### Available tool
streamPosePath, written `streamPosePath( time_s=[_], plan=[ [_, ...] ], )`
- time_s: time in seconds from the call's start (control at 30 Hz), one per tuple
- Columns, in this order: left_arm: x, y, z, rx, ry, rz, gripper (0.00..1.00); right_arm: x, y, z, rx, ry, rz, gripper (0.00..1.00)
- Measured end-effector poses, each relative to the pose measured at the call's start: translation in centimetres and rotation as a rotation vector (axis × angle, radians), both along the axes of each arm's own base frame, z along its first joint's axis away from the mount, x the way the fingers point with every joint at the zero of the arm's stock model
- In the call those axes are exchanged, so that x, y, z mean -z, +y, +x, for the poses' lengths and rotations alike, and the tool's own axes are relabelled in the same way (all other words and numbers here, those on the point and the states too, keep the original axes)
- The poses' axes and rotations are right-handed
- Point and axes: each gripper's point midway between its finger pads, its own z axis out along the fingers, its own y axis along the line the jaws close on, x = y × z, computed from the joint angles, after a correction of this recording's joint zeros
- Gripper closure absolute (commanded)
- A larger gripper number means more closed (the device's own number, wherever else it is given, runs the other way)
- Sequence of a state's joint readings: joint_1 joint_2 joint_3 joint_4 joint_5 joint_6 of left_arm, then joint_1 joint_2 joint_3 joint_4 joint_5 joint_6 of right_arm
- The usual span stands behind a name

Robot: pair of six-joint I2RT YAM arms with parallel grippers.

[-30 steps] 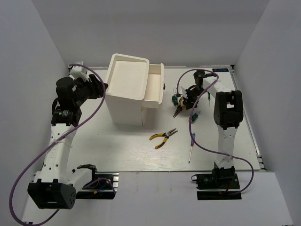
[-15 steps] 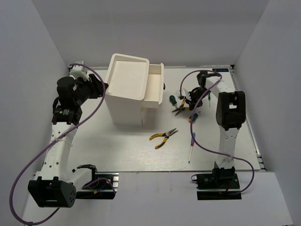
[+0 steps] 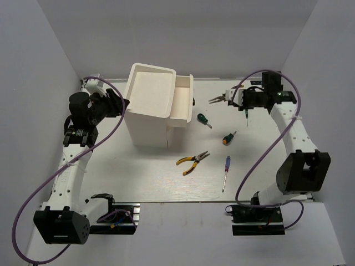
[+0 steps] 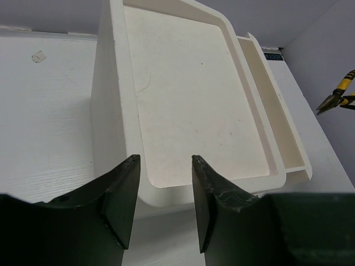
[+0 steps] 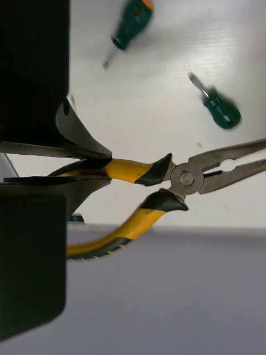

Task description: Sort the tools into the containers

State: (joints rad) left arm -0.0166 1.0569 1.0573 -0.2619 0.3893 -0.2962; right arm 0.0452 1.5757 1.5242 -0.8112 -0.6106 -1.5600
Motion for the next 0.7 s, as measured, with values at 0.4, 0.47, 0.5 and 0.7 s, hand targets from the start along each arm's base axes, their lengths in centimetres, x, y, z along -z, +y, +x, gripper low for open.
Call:
streamPosePath(
  time_s=[0.4,0.47,0.5,0.7],
  plan=[
    [0.0,-0.1,0.0,0.006,-0.004,-0.003,0.49,-3.3,7.3,9.5,-0.007,-0.424,0.206,1.0],
    [0.0,-0.1,-0.1,0.008,-0.002,-0.003,0.49,-5.9,7.8,10.3,-0.012,-0.496,0.236,1.0],
    [-0.1,-0.1,-0.2,0.007,-0.004,-0.003,0.49,-7.1,8.0,10.4,-0.021,-0.53,0.25,1.0],
    [-0.1,-0.1,-0.6,0.007,-0.009,-0.003,0.49,-11.2,9.5,10.0,-0.133,-0.678,0.294,1.0]
  ],
)
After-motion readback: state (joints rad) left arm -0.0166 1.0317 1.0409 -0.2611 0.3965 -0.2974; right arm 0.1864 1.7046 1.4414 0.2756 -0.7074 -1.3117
